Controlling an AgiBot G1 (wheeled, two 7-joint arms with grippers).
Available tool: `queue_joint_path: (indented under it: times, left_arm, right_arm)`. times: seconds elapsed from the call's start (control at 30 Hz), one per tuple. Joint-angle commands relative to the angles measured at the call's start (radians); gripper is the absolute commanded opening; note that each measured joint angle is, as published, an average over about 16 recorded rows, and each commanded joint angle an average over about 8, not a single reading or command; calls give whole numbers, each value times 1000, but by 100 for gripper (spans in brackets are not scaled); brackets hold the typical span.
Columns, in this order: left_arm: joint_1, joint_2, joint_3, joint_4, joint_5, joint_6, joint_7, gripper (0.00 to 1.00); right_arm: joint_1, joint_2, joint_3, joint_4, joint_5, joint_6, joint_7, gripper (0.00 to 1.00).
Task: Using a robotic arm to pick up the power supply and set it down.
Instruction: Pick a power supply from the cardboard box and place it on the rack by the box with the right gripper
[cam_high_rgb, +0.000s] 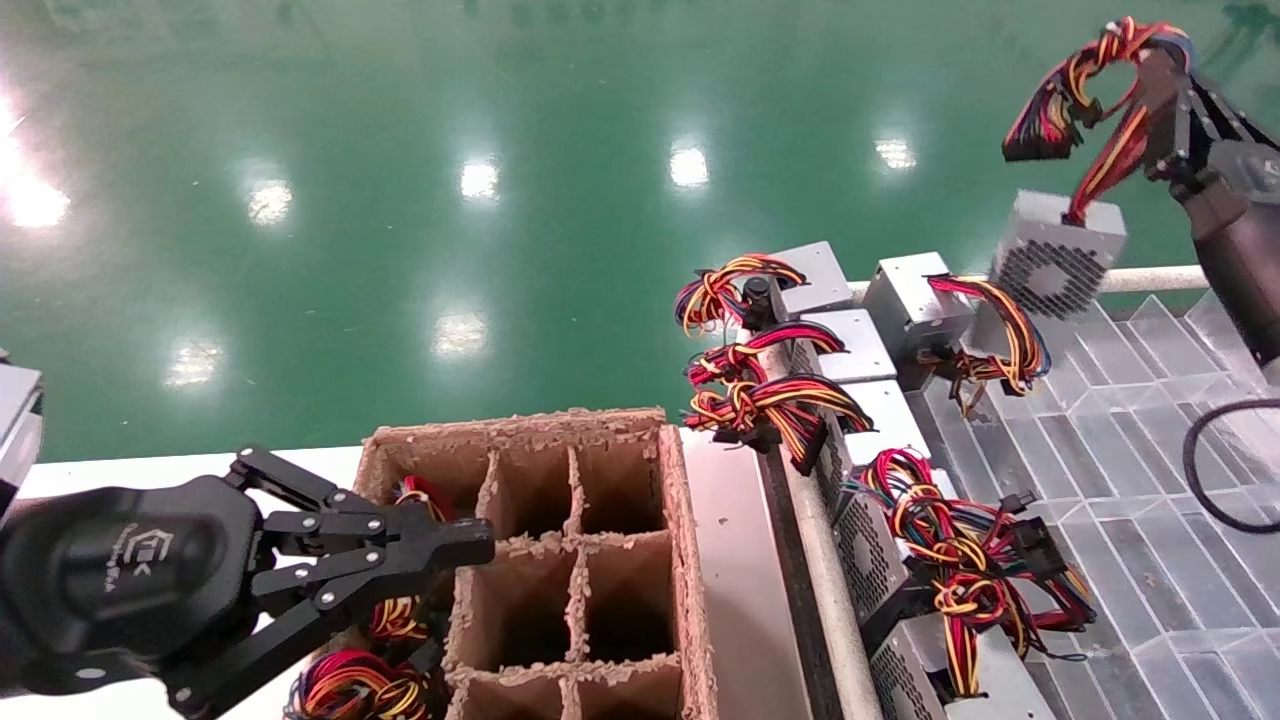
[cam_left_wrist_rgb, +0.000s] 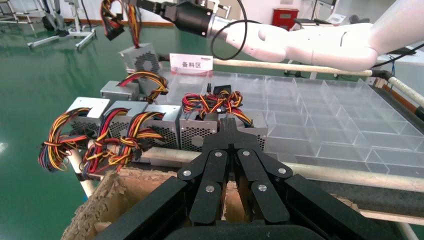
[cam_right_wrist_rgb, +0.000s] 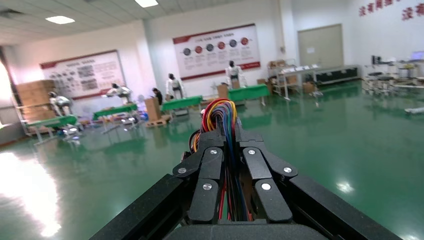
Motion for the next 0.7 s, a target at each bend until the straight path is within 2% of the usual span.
queue_joint_path:
  times: [0.03, 0.2, 0.37, 0.7]
  left_arm:
    - [0, 0, 0, 0, 0, 0, 0, 0]
    - [0, 0, 0, 0, 0, 0, 0, 0]
    - [0, 0, 0, 0, 0, 0, 0, 0]
    - [0, 0, 0, 0, 0, 0, 0, 0]
  right_arm:
    - [-27, 9, 11, 41, 6, 35, -4, 0]
    - [-51, -28, 31, 76, 8, 84, -38, 0]
    - [-21, -92, 16, 56, -3, 97, -60, 0]
    - [97, -222, -29, -111, -26, 22, -87, 0]
